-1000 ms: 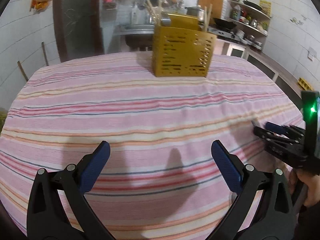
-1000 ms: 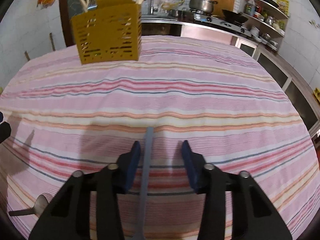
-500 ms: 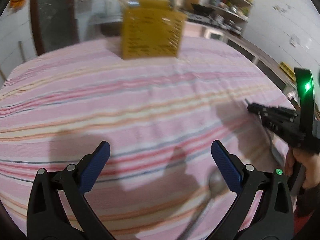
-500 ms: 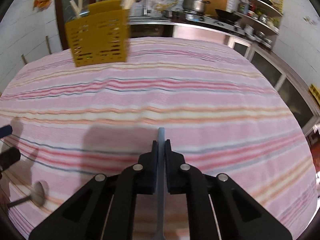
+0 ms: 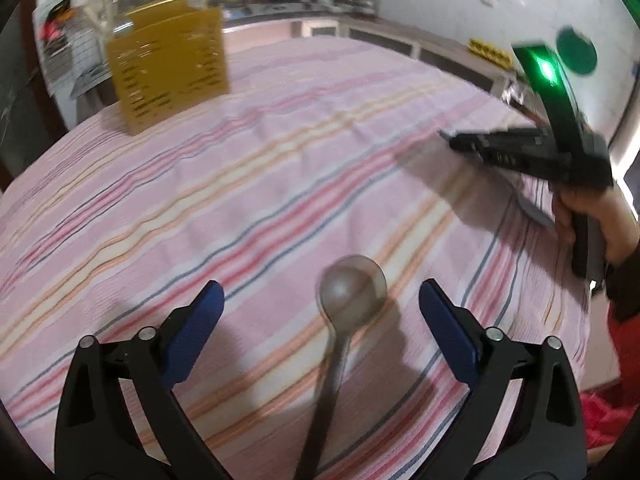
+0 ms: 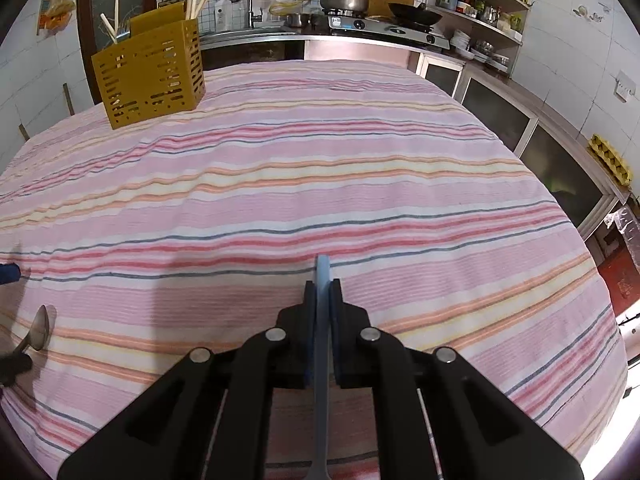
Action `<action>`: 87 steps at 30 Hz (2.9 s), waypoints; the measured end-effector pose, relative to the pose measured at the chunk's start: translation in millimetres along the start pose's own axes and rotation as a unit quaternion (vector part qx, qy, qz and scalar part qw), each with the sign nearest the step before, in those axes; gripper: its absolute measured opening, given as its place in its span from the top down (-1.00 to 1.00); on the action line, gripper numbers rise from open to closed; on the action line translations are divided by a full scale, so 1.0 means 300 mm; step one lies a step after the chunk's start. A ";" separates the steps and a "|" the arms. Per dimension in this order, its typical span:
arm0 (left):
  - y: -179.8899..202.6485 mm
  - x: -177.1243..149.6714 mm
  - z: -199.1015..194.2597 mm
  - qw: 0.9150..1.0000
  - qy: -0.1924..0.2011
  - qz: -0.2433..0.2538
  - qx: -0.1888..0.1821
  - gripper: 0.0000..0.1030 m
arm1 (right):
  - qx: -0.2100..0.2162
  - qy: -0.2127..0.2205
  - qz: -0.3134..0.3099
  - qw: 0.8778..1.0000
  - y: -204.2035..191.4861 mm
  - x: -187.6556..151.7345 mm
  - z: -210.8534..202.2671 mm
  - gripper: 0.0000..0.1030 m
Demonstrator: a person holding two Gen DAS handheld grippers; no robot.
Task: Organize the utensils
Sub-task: 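Close the left tool on the metal spoon while the right tool grasps the blue-handled utensil, then carry the metal spoon toward the holder while the right tool carries its blue-handled utensil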
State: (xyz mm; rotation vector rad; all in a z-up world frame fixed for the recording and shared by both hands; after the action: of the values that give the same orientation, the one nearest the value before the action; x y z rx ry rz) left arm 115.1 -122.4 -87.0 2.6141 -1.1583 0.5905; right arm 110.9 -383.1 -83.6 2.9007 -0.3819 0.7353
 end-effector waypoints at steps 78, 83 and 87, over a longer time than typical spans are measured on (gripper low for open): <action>-0.441 0.185 -0.562 0.898 0.278 -0.279 0.196 0.33 | 0.104 0.236 -0.019 0.966 -0.264 0.419 -0.261 0.86; -0.450 0.205 -0.573 0.896 0.285 -0.279 0.196 0.33 | 0.105 0.241 -0.021 0.964 -0.276 0.445 -0.263 0.86; -0.457 0.221 -0.577 0.895 0.289 -0.279 0.195 0.33 | 0.106 0.244 -0.022 0.964 -0.282 0.463 -0.268 0.86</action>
State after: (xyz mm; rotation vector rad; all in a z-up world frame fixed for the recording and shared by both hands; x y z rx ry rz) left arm 210.9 -13.4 92.1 2.5780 -0.1001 1.4312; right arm 215.7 -316.7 48.8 2.7572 -0.1881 1.5153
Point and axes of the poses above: each gripper's, at about its wrist camera, not at the fingertips, and z roughly the way its jaws point, y to its right, x to its top, the point moved 4 cm from there along z, roughly the way its jaws point, and after that the axes turned 12 degrees about -y, right-handed, at the moved point
